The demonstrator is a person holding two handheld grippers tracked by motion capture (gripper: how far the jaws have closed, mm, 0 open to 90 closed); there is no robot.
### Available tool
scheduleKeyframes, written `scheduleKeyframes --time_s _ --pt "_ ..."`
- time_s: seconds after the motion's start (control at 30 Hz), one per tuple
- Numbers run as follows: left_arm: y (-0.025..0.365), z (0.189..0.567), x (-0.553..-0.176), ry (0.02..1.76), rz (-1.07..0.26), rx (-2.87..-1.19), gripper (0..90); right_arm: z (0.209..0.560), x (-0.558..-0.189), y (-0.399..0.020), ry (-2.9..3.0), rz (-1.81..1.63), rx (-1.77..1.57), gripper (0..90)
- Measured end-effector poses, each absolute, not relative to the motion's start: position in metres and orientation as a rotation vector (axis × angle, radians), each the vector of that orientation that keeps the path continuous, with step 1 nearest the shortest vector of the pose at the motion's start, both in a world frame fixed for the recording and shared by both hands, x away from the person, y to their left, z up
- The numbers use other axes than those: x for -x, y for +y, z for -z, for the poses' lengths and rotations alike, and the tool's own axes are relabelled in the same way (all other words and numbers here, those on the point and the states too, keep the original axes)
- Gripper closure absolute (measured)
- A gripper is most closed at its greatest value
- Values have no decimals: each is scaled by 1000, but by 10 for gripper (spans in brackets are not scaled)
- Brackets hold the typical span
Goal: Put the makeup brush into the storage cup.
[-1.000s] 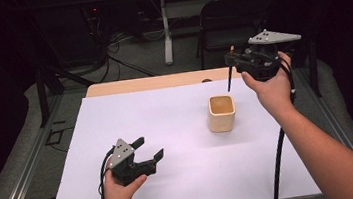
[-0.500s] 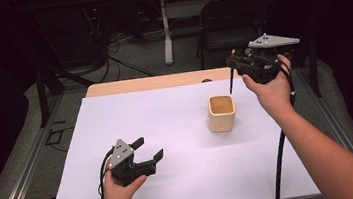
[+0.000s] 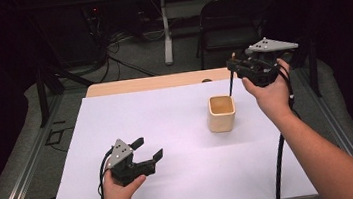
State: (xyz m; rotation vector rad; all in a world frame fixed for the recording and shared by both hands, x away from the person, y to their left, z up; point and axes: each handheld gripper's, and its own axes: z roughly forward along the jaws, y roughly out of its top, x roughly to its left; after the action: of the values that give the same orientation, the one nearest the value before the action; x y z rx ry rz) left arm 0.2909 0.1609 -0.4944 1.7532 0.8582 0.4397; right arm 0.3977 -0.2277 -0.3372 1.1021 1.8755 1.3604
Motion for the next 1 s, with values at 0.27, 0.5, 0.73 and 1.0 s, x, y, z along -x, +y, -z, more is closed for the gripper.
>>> scheduleKeyframes --time_s 0.27,0.5,0.73,1.0 --pt "161 495 -291 858 -441 -1755 203 348 -397 -227 1884 -1355 -1107 835" --pt "160 496 -291 860 -439 -1759 204 357 -396 -228 1888 -1350 -1119 835" --pt "163 496 -292 864 -444 -1755 204 363 -395 -228 1888 -1347 -1125 835" --pt "163 496 -292 868 -444 -1757 204 371 -395 -225 1885 -1356 -1127 835"
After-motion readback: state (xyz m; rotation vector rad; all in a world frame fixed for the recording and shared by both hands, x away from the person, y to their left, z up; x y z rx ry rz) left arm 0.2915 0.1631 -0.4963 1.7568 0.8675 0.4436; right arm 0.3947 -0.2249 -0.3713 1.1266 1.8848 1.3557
